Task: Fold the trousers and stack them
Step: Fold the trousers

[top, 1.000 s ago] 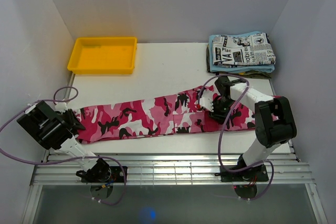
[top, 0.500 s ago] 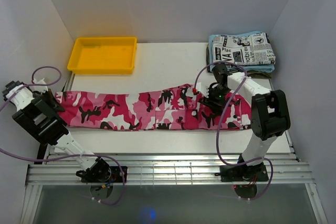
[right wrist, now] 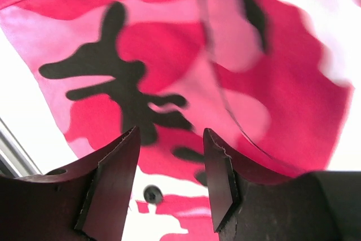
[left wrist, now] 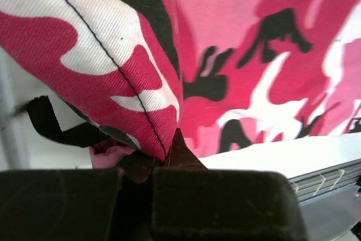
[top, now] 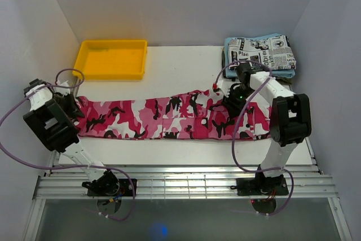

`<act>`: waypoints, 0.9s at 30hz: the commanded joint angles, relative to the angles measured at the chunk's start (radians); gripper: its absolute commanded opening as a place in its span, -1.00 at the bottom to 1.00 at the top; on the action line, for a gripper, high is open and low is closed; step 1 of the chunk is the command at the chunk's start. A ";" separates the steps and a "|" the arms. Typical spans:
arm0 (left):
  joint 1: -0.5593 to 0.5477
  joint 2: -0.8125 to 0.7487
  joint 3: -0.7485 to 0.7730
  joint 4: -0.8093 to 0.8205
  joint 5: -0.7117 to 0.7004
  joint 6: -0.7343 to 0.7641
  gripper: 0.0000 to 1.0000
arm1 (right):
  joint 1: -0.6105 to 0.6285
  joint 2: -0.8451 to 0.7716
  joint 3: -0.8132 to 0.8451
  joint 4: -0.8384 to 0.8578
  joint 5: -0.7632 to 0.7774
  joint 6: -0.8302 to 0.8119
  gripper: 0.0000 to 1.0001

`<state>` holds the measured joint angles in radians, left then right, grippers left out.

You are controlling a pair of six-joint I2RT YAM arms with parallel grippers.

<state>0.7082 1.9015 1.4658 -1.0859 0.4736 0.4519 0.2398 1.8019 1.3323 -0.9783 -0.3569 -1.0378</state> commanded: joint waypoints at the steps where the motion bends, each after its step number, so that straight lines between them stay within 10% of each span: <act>1: -0.090 -0.130 0.067 -0.011 0.088 -0.091 -1.00 | -0.091 0.042 0.126 -0.081 -0.085 0.056 0.08; 15: -0.576 -0.177 0.179 -0.014 0.030 -0.449 -1.00 | -0.430 0.123 0.341 -0.249 -0.195 0.127 0.06; 22: -0.584 -0.245 0.286 -0.120 -0.197 -0.503 -1.00 | -0.496 0.132 0.327 -0.254 -0.189 0.093 0.06; 27: -0.383 -0.321 0.303 -0.207 -0.231 -0.455 -1.00 | -0.496 0.152 0.343 -0.246 -0.215 0.105 0.04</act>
<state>0.2134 1.6897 1.7126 -1.2171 0.3237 -0.0120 -0.2588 1.9369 1.6348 -1.2037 -0.5297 -0.9272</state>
